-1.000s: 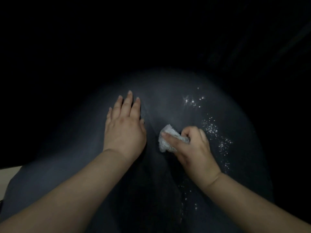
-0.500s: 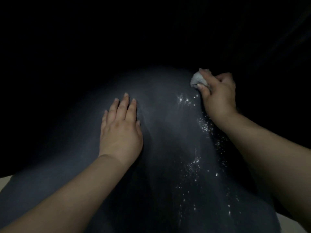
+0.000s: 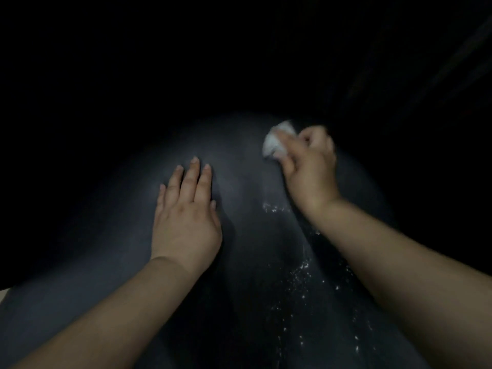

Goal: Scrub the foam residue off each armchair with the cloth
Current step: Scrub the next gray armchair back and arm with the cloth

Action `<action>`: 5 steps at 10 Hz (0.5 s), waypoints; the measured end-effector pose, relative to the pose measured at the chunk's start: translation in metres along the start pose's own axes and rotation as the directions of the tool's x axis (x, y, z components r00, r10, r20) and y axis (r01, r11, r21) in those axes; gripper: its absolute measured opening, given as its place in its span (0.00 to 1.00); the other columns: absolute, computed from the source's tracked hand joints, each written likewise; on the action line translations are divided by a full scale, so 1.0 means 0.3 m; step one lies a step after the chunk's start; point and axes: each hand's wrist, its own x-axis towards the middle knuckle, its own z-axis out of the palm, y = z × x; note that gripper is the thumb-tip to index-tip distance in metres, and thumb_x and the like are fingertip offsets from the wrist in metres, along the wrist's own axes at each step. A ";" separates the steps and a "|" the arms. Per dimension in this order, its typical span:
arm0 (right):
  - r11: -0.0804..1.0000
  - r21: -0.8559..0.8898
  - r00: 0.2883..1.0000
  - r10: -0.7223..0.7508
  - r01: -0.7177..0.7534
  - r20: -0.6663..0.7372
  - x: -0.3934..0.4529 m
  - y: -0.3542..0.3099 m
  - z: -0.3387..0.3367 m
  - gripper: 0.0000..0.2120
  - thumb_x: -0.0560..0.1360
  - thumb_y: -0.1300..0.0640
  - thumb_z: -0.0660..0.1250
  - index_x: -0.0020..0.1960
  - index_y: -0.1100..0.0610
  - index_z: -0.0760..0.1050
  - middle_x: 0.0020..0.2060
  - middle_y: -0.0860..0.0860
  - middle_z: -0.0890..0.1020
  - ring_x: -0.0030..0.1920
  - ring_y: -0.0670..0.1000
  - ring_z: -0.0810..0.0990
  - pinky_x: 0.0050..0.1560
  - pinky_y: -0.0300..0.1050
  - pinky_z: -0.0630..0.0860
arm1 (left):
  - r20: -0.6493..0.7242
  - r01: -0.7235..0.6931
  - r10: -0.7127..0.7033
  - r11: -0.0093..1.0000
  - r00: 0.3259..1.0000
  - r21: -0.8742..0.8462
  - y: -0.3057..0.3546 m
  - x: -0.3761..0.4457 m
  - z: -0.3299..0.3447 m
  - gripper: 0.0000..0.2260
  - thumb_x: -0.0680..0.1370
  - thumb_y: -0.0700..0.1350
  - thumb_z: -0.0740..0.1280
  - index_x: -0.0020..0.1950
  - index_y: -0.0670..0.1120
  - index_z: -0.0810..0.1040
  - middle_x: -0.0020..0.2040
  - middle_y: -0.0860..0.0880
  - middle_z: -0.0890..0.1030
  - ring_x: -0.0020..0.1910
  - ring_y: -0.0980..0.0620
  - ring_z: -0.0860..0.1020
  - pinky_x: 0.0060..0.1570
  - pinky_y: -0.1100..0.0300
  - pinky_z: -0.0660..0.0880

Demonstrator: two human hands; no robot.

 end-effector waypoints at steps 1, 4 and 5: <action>0.973 0.073 0.959 -0.229 0.220 0.165 -0.203 -0.031 -0.001 0.17 0.74 0.55 0.66 0.61 0.44 0.78 0.48 0.51 0.70 0.50 0.56 0.69 0.50 0.47 0.68 | 0.014 0.004 -0.004 1.000 1.000 0.000 0.003 0.002 -0.003 0.26 0.80 0.46 0.56 0.78 0.47 0.55 0.79 0.49 0.53 0.77 0.47 0.49 0.74 0.48 0.46; 0.977 0.003 0.962 0.213 -0.215 -0.169 -0.001 0.131 -0.071 0.18 0.75 0.56 0.68 0.64 0.48 0.76 0.52 0.56 0.70 0.53 0.59 0.71 0.58 0.55 0.71 | 0.019 -0.001 0.001 1.000 1.000 0.013 0.001 0.005 -0.001 0.26 0.80 0.45 0.57 0.78 0.46 0.56 0.79 0.48 0.54 0.77 0.45 0.51 0.74 0.47 0.49; 0.992 0.102 0.996 0.078 -0.073 -0.046 -0.124 0.044 -0.023 0.15 0.72 0.54 0.68 0.58 0.42 0.78 0.49 0.48 0.68 0.51 0.57 0.70 0.54 0.55 0.72 | 0.019 0.002 -0.003 1.000 1.000 0.020 0.002 0.006 0.001 0.27 0.79 0.45 0.58 0.78 0.46 0.56 0.79 0.48 0.54 0.77 0.45 0.52 0.74 0.47 0.49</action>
